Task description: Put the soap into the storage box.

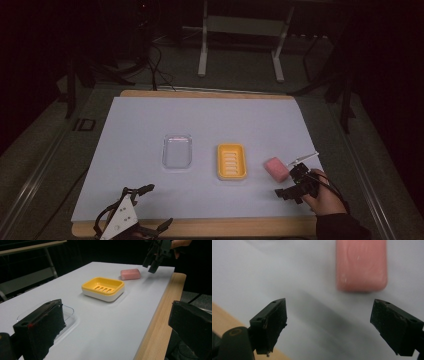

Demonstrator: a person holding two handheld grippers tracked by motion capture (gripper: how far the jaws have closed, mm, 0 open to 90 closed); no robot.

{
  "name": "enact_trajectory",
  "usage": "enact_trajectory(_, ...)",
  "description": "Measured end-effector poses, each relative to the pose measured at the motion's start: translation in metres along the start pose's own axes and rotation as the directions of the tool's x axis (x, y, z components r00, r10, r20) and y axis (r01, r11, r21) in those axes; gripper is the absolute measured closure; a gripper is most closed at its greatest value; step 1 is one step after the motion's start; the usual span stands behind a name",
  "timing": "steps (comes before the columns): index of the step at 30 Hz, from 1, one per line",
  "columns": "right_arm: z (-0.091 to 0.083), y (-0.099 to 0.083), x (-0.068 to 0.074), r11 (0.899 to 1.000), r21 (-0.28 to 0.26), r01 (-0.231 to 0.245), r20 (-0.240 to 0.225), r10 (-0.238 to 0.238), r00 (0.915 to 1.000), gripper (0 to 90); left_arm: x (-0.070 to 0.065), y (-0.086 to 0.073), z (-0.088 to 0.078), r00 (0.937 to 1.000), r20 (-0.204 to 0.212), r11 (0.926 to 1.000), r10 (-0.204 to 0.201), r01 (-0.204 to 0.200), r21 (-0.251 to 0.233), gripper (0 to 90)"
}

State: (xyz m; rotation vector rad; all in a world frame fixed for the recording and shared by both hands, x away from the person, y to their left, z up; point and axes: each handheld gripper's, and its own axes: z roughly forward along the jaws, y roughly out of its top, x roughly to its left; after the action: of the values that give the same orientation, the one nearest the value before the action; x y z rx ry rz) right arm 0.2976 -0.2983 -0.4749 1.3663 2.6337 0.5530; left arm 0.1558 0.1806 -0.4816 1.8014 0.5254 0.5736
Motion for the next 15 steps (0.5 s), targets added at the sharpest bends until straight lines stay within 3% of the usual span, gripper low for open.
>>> enact_trajectory(10,0.0006,-0.0001,-0.0030,0.990,0.141,-0.007,-0.028,0.011,0.9995,13.2,0.0000,-0.0002,0.0002,1.0000,-0.004,1.0000,0.001,-0.001,0.003,0.9)
enact_trajectory(12,0.0010,0.0003,-0.0036,0.982,0.189,-0.001,-0.031,0.007,0.9995,13.1,-0.0001,-0.0001,0.0000,0.9999,-0.010,1.0000,0.002,-0.002,0.003,0.9)
enact_trajectory(14,0.0013,0.0004,-0.0038,0.979,0.204,0.002,-0.030,0.004,0.9996,13.0,0.0000,-0.0001,-0.0002,0.9999,-0.010,1.0000,0.000,0.000,0.002,0.9)
enact_trajectory(15,0.0020,0.0007,-0.0046,0.971,0.239,0.011,-0.026,-0.005,0.9996,12.9,0.0002,-0.0002,-0.0001,1.0000,-0.010,1.0000,0.000,0.000,0.002,0.9)
